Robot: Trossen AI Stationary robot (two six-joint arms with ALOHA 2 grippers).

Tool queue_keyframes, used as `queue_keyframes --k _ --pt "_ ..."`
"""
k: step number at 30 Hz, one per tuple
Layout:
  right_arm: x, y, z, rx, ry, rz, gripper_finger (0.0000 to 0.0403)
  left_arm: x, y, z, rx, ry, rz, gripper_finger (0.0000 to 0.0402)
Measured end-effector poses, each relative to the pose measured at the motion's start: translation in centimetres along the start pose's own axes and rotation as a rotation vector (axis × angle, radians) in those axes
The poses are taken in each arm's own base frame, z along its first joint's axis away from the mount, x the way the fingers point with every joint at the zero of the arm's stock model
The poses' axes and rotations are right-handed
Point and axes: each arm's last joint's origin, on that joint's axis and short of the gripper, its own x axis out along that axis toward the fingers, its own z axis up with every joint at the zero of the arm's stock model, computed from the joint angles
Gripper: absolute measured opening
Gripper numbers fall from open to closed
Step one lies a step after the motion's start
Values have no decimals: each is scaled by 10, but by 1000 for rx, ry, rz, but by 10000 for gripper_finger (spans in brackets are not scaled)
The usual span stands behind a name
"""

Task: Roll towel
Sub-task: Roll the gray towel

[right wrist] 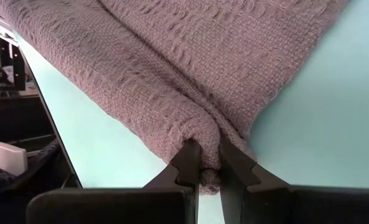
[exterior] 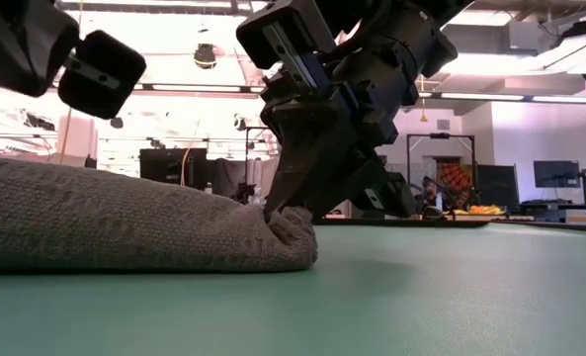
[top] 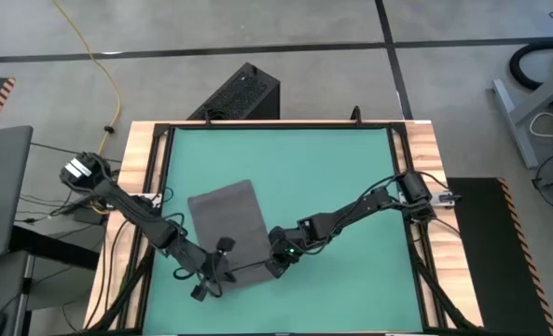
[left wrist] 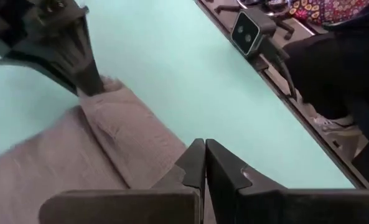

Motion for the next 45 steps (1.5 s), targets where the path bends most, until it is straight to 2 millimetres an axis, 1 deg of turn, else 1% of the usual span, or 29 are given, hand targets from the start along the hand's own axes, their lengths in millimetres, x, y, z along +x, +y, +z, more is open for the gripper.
queue_keyframes --k 2,5,8,12,14,17,21,24,27,30,32,35,41,42,45 --pt "0 0 0 -1 1 -1 54 6 -1 -1 -33 34 3 5" --pt "0 0 0 -8 1 -2 54 12 -3 5 -68 100 -7 30" --pt "0 0 0 -19 1 -2 54 13 -5 15 -99 175 15 70" --pt "0 0 0 -38 1 -3 54 10 -6 23 -162 260 49 130" --pt "0 0 0 -51 1 -3 54 9 -6 21 -208 297 64 157" --pt "0 0 0 -61 1 -3 54 8 -10 20 -263 314 53 186" --pt "0 0 0 -78 1 -4 54 14 -19 11 -314 358 53 200" --pt "0 0 0 -85 1 -4 54 25 -25 -2 -335 411 66 200" --pt "0 0 0 -86 0 -3 54 35 -26 -15 -382 466 100 197" --pt "0 0 0 -86 2 -3 54 40 -26 -22 -432 499 127 190" --pt "0 0 -1 -86 15 5 54 41 -28 -24 -441 507 135 179" --pt "0 1 -1 -122 35 26 58 40 -32 -25 -437 510 140 143" --pt "0 5 0 -195 68 102 80 38 -39 -28 -424 533 108 28" --pt "-1 5 1 -197 75 117 84 38 -39 -28 -422 538 101 21" --pt "-5 6 7 -208 89 160 101 38 -40 -28 -423 547 90 21"
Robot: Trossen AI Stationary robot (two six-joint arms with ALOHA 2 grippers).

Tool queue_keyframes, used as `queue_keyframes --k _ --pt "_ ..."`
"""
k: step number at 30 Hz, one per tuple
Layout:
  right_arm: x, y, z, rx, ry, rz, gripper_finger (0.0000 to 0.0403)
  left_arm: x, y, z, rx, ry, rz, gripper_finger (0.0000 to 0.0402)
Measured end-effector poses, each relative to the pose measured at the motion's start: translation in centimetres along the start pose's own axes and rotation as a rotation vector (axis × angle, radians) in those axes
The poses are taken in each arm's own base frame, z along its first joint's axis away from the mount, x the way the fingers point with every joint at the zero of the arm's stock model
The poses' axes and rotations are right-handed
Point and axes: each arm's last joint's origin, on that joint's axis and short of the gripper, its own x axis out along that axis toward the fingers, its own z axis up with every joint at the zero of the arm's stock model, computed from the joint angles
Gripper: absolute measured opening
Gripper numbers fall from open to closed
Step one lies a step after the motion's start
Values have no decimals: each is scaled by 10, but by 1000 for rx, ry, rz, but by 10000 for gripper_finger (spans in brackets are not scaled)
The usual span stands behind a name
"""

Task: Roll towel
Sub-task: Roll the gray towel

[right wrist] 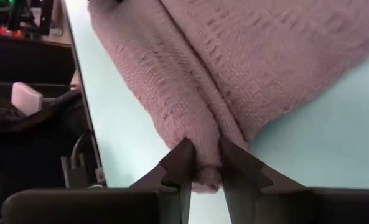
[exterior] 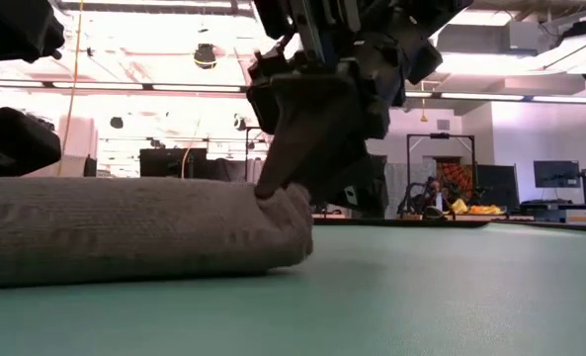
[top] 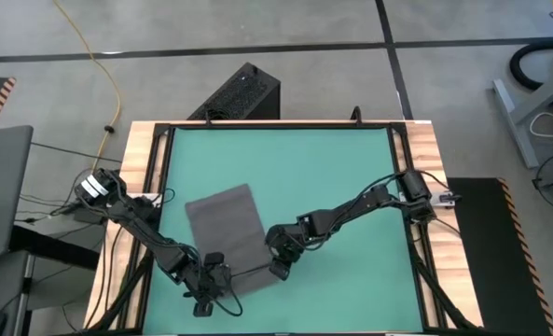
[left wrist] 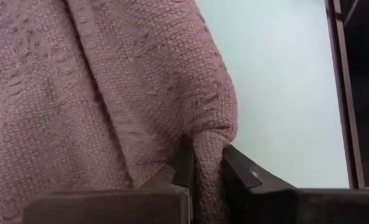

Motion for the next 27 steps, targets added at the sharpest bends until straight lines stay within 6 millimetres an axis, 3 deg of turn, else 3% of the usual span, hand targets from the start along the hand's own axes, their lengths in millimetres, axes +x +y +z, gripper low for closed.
queue_keyframes --k 9,13,16,21,24,27 --pt "-27 1 3 -104 85 2 145 -7 0 -3 41 37 -12 21" --pt "-31 -3 29 -330 -163 -29 148 -20 0 -2 51 11 -16 21" --pt "-29 -24 59 -386 -368 -99 135 -27 0 -1 38 -11 -13 21" --pt "-10 -80 96 -362 -472 -177 93 -27 -1 -3 -2 -12 0 21" --pt "-5 -94 111 -412 -512 -244 64 -27 -2 -3 -20 -14 -2 21" --pt "4 -102 115 -459 -497 -315 33 -28 -4 -5 -33 -18 -1 21"
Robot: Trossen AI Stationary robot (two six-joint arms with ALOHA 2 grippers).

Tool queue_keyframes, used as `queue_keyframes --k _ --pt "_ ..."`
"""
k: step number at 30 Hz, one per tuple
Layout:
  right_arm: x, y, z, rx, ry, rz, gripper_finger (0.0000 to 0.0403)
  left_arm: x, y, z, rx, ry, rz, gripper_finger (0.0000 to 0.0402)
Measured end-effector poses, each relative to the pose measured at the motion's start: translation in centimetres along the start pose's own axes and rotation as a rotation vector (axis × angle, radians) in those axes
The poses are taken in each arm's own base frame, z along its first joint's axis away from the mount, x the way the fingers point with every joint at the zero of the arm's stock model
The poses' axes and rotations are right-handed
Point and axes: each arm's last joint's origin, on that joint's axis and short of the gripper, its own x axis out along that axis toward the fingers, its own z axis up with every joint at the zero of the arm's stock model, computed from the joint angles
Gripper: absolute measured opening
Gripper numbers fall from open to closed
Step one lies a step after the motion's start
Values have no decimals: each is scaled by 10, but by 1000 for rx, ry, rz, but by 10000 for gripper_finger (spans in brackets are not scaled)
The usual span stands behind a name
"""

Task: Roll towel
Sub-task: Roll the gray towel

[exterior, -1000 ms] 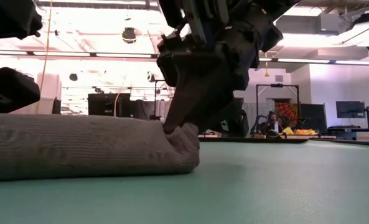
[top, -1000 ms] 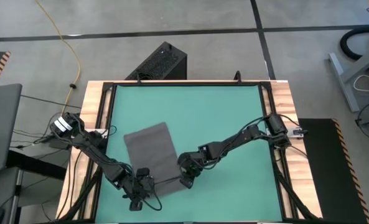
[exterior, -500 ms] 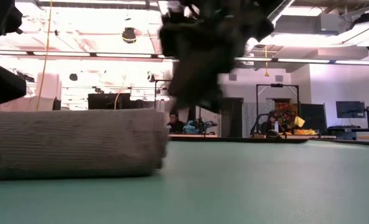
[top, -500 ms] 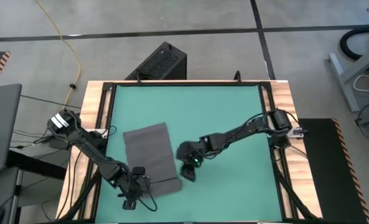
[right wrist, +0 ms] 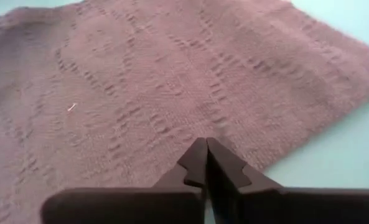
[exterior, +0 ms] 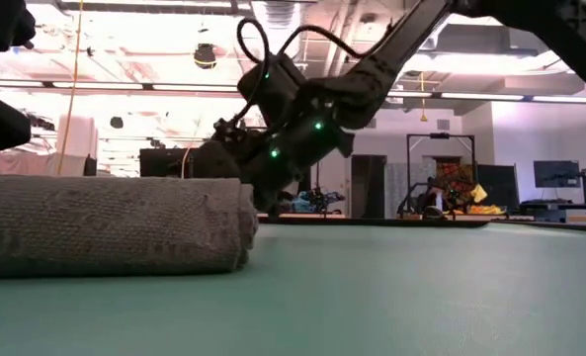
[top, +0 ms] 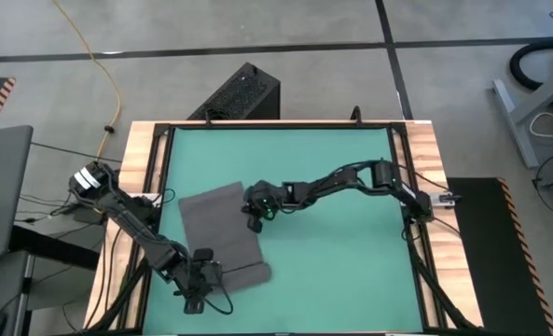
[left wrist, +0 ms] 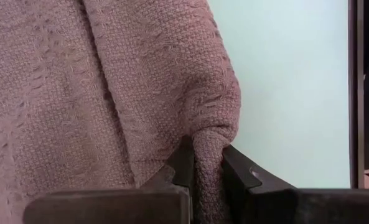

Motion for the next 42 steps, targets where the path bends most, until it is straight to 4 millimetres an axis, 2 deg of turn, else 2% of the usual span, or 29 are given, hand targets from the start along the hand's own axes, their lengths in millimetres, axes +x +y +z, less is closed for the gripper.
queue_keyframes --k 3,8,16,19,25,29,36,38,42 --pt "-1 -1 -5 -23 86 -84 11 0 -2 -2 -5 -11 10 21" --pt "-7 1 -25 -7 267 -240 23 3 -2 -5 -10 -84 1 21" --pt "-20 32 -42 34 334 -403 17 13 8 -18 -83 -124 -64 21" --pt "-26 43 -37 26 311 -379 30 13 8 -18 -54 -122 -67 21" --pt "-53 56 -8 15 231 -318 58 14 10 -13 29 -120 -82 21" --pt "-74 74 13 13 206 -145 60 14 12 -10 62 -121 -89 21" --pt "-69 116 -8 -47 223 -13 59 14 13 -9 104 -122 -87 21" --pt "-68 120 -11 -52 224 -4 58 14 14 -9 110 -123 -89 21" --pt "-44 116 -32 -25 253 5 58 14 13 -8 112 -127 -104 21"
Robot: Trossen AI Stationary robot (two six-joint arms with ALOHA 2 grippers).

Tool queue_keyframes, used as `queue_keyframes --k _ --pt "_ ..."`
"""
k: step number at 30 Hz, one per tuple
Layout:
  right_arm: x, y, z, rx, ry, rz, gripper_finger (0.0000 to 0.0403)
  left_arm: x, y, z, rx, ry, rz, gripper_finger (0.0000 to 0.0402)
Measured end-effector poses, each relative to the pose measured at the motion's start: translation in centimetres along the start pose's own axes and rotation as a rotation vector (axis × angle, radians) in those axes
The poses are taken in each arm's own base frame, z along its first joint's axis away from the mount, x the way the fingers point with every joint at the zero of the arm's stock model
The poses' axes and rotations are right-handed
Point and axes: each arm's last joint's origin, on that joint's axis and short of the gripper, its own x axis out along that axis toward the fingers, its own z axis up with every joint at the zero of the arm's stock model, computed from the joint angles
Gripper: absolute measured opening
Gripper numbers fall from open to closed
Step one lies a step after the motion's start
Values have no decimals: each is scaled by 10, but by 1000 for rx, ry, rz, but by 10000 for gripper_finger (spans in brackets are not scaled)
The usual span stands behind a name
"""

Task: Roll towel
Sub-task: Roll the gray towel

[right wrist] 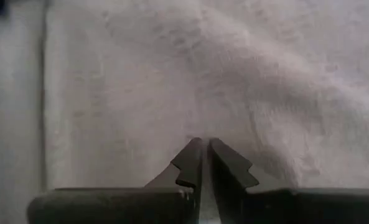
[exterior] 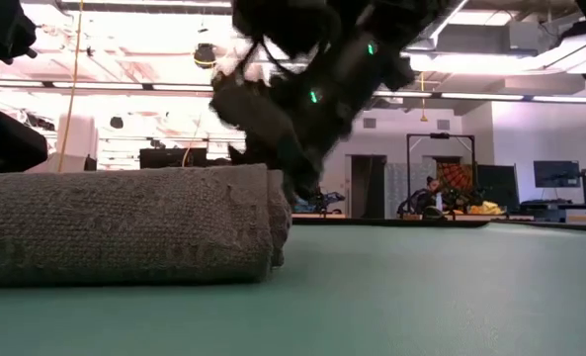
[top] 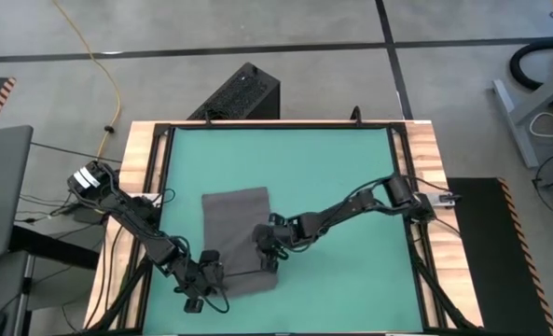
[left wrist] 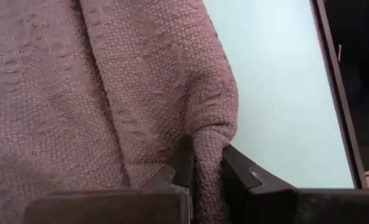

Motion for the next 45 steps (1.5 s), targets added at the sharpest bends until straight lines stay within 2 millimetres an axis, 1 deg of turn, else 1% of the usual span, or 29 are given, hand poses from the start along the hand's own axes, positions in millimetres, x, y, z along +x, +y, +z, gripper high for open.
queue_keyframes --k 1,3,6,9,15,18,21,25,27,29,32,34,36,41,45 --pt "6 0 -3 6 5 13 58 0 0 0 -2 -2 -1 21" --pt "9 0 -5 28 28 29 58 -1 0 1 -11 -1 -6 21" --pt "7 0 -11 37 89 1 58 -1 -1 1 -33 8 -22 23" --pt "0 2 -15 33 127 -47 58 -3 -2 1 -48 21 -50 25" --pt "0 3 -16 29 128 -52 58 -3 -2 1 -65 39 -68 24" --pt "-1 4 -10 33 78 -32 58 -3 0 2 -62 39 -69 25" --pt "-8 3 -2 8 32 -11 59 -2 6 7 -53 42 -81 25" --pt "-30 4 17 2 -44 11 59 -2 10 12 -44 37 -114 25" --pt "-38 11 19 -27 -58 28 59 -2 10 13 -42 40 -121 25" --pt "-40 22 15 -70 -57 47 59 -2 10 13 -42 48 -128 25" --pt "-38 37 3 -125 -27 73 59 -2 10 13 -42 55 -138 26" --pt "-35 42 -1 -132 -23 83 59 -2 10 12 -42 56 -138 26" --pt "-33 42 -5 -122 -7 72 59 -2 10 13 -42 55 -138 26" --pt "-23 30 -16 -73 13 41 59 -2 10 13 -47 55 -138 26" --pt "-7 32 -23 -73 14 77 59 -3 10 13 -65 56 -137 26"
